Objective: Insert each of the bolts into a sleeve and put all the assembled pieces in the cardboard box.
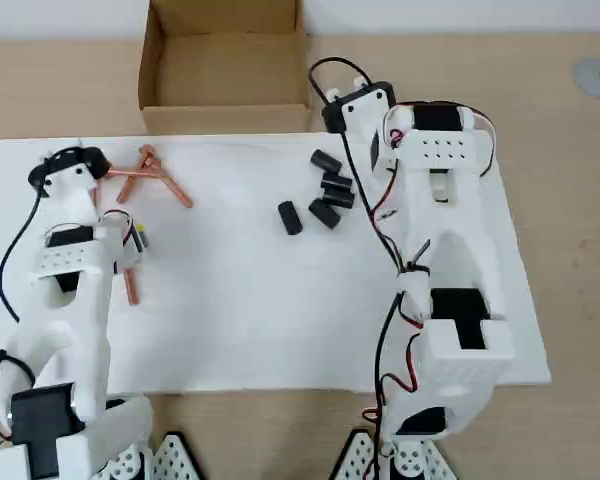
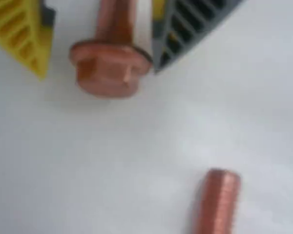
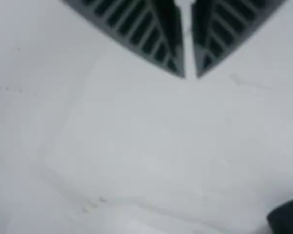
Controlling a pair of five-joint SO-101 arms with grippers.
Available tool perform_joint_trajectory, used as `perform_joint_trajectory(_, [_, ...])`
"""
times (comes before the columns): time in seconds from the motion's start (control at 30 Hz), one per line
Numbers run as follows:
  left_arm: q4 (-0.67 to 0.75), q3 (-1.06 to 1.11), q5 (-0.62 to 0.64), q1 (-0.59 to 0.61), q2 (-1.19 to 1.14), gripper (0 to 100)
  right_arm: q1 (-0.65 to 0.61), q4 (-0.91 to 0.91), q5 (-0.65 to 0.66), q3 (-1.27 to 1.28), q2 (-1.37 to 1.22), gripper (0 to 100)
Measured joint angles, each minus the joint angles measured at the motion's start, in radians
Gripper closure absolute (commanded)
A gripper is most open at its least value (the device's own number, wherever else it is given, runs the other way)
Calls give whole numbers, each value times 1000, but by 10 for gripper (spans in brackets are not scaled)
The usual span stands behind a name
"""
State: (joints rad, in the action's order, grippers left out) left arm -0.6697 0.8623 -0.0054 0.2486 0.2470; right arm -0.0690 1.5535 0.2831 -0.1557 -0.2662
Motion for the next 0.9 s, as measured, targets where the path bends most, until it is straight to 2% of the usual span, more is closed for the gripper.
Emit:
perform_joint_trajectory(0.3, [6, 2, 0, 0, 0, 843, 0, 0, 0, 0, 0, 988])
perform_joint_trajectory(0.5, [-57, 0, 0, 0, 0, 843, 0, 21, -2, 0, 0, 988])
perform_joint_trajectory(0.8, [-61, 0, 0, 0, 0, 845, 0, 25, -2, 0, 32, 988])
perform_joint_trajectory(0.9, [-61, 0, 0, 0, 0, 894, 0, 41, -2, 0, 72, 988])
